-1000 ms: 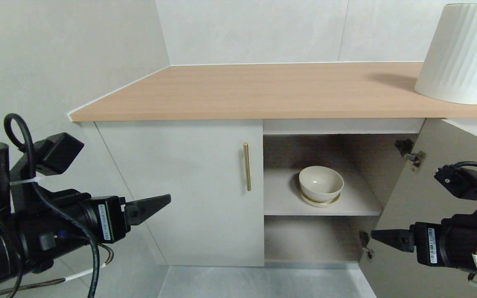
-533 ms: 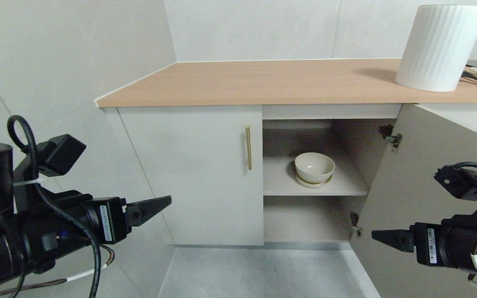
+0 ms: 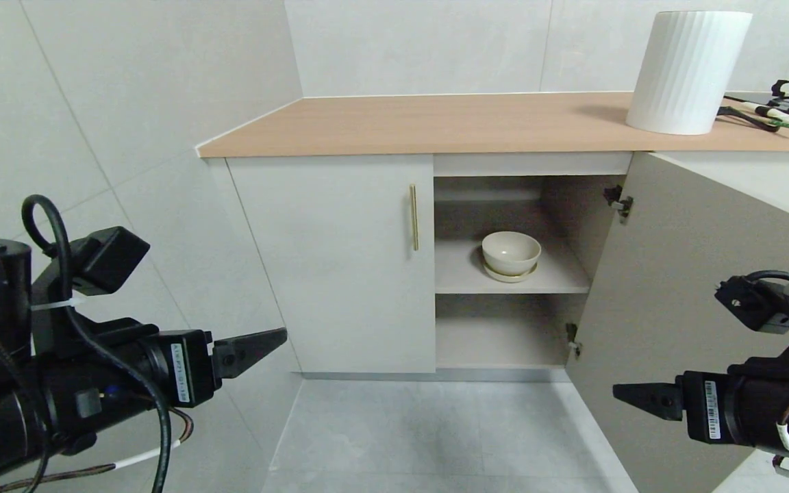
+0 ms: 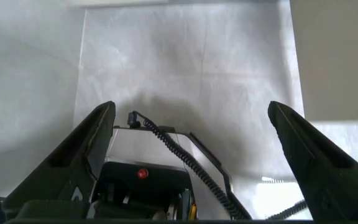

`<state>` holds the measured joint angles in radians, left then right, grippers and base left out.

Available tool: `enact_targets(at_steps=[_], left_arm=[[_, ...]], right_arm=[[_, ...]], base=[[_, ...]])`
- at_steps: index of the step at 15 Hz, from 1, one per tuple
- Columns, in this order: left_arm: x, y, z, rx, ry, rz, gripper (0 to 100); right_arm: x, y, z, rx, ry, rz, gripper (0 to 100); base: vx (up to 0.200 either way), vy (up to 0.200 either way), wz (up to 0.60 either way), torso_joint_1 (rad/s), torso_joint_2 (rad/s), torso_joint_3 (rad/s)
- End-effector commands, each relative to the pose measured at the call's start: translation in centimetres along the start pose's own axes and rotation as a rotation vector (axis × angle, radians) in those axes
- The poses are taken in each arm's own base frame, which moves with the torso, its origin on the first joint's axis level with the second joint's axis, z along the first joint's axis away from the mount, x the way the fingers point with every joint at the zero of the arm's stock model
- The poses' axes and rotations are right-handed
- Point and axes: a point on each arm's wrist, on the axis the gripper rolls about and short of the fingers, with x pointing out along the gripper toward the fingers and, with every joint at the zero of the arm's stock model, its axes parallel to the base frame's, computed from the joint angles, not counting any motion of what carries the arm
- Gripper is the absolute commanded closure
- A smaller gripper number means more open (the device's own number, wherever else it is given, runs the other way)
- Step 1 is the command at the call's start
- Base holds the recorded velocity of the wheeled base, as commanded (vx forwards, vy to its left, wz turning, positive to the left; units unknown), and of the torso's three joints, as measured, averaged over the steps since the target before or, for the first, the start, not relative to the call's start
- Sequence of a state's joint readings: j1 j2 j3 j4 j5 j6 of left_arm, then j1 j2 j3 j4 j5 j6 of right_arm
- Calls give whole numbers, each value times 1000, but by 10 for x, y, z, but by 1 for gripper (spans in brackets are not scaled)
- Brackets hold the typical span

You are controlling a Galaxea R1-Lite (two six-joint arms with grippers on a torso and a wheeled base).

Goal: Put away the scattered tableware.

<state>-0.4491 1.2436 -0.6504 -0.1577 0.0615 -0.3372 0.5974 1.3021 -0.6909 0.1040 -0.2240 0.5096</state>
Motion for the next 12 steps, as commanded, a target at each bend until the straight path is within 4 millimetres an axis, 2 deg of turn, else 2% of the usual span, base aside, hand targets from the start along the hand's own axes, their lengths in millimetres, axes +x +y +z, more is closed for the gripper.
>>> enact_targets(at_steps=[1,8,12], left_arm=[[1,0,-1,0,6,2,0],[2,1,-3,1,13,4,0],[1,1,-3,13,10,5,0]], right_arm=[[2,0,-1,-2,6,-4,0],[-3,-3,-3,-2,-7,-20,0],[-12,-8,-7,-2,-22,-26,0]], base=[[0,0,0,0,0,0],[0,0,0,0,0,0],[0,0,0,0,0,0]])
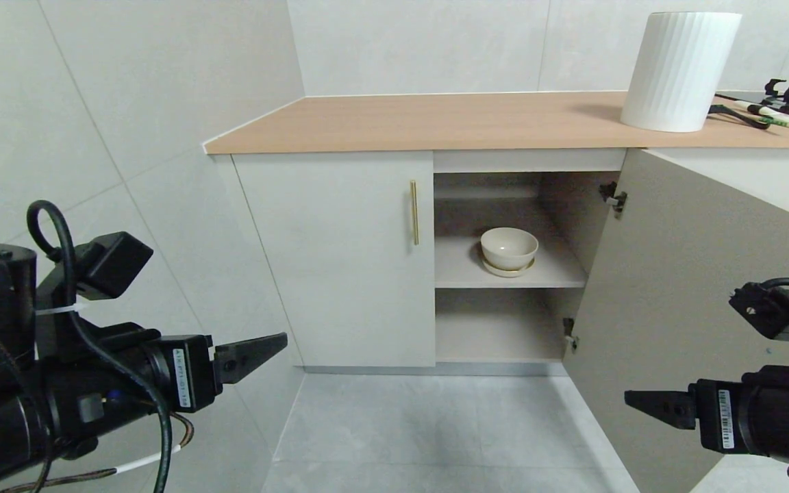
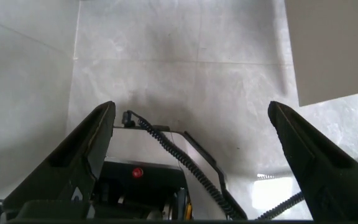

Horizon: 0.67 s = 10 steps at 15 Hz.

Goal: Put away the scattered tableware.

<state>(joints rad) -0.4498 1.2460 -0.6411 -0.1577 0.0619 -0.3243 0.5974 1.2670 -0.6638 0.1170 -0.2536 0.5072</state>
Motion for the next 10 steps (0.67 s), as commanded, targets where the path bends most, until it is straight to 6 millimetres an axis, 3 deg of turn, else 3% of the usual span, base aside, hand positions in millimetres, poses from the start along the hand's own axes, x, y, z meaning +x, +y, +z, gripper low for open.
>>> enact_targets(at_steps=[1,10], left_arm=[[0,0,0,10,0,1,0],[0,1,-2,24,6,3,0]], right_arm=[[-8,-3,-2,-3,-6,0,0],[-36,-14,-4,-95,144,-101,0]], base=[[0,0,0,0,0,0],[0,-200,0,5,1,1]])
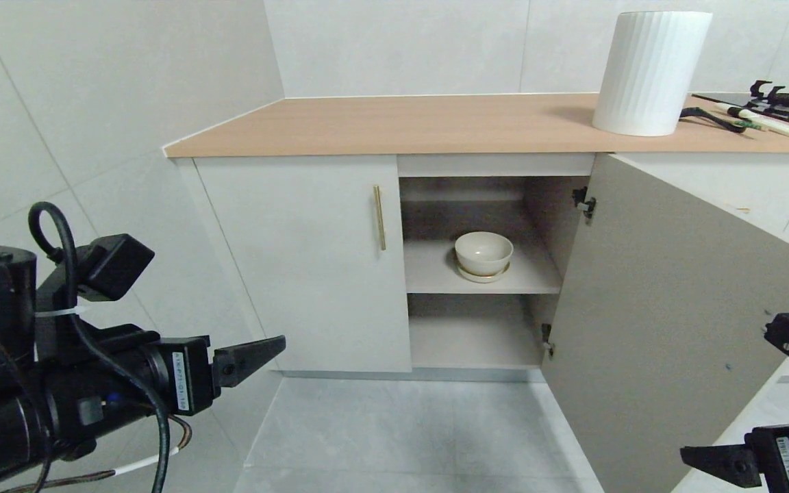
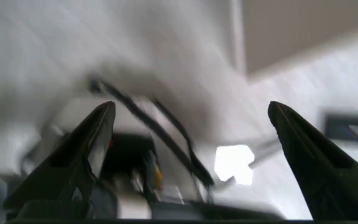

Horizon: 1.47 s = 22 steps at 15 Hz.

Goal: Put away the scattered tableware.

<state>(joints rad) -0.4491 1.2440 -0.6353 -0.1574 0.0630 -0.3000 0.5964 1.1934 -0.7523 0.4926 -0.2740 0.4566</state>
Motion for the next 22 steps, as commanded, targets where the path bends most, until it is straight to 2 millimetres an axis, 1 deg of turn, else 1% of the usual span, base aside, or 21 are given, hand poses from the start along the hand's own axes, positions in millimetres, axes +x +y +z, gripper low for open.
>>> enact_targets(at_steps=[1,2,3,4,5,6,7,12,16,17,20,21,22], left_arm=[[0,0,-1,0,3,0,0],[0,0,-1,0,3,0,0],[1,0,-1,0,4,1,0],[1,0,-1,0,4,1,0],[1,0,-1,0,3,0,0],[1,0,-1,0,4,1,0],[1,0,-1,0,4,1,0],[1,0,-1,0,7,2,0],[2,0,-1,0,9,2,0],[2,0,-1,0,9,2,0],[1,0,-1,0,7,2,0],[1,0,-1,0,7,2,0],[1,0,-1,0,7,2,0]], right_arm=[[-13,-3,4,11,-24,8,0],[-15,-4,5,13,-24,6,0],[-27,-8,4,8,1,-8,0],[-33,-11,4,8,18,-32,0],[-36,-17,6,27,21,-94,0],[-36,-21,8,38,14,-143,0],[-36,-30,10,36,3,-232,0],[-29,-67,21,122,24,-452,0],[-11,-83,39,219,-29,-532,0],[-1,-88,47,250,-64,-542,0],[31,-98,59,303,-139,-554,0],[36,-99,60,315,-148,-554,0],[36,-99,60,315,-148,-554,0]], base=[[0,-200,0,-2,-2,7],[0,-200,0,2,2,2],[0,0,0,0,0,0],[0,0,0,0,0,0],[0,0,0,0,0,0],[0,0,0,0,0,0],[0,0,0,0,0,0],[0,0,0,0,0,0],[0,0,0,0,0,0],[0,0,0,0,0,0],[0,0,0,0,0,0],[0,0,0,0,0,0],[0,0,0,0,0,0]])
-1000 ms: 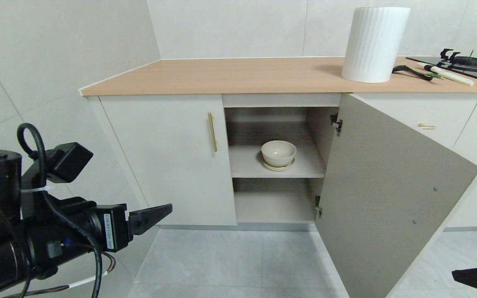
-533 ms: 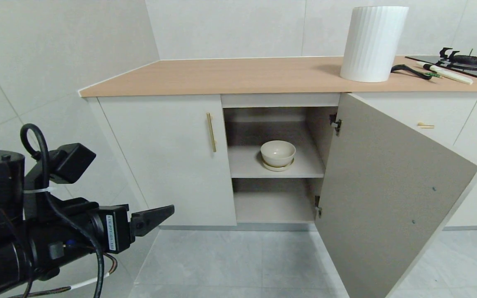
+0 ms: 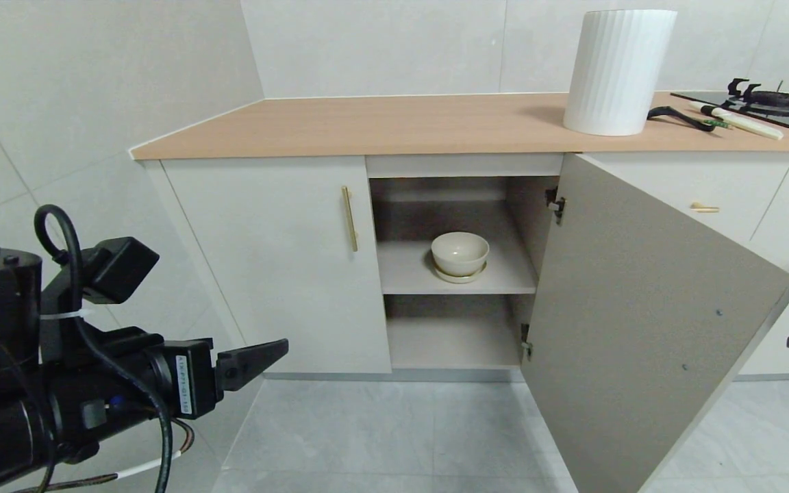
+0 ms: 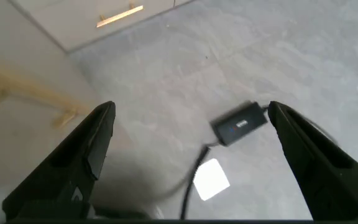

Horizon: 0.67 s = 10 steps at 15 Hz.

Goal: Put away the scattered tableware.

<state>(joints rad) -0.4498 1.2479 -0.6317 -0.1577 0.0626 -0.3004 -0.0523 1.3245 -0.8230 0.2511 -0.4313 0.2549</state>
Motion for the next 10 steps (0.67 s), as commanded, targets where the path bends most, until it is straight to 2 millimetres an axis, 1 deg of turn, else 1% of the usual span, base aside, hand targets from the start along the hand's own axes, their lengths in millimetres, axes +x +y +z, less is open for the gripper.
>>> enact_targets(at_steps=[1,4,10], left_arm=[[0,0,0,0,0,1,0],[0,0,0,0,-1,0,0],[0,0,0,0,-1,0,0]], right_arm=[[24,11,-1,32,35,-9,0],[28,15,0,65,26,2,0],[21,32,-3,83,12,72,0]], base=[[0,0,0,0,0,0],[0,0,0,0,0,0],[0,0,0,0,0,0]])
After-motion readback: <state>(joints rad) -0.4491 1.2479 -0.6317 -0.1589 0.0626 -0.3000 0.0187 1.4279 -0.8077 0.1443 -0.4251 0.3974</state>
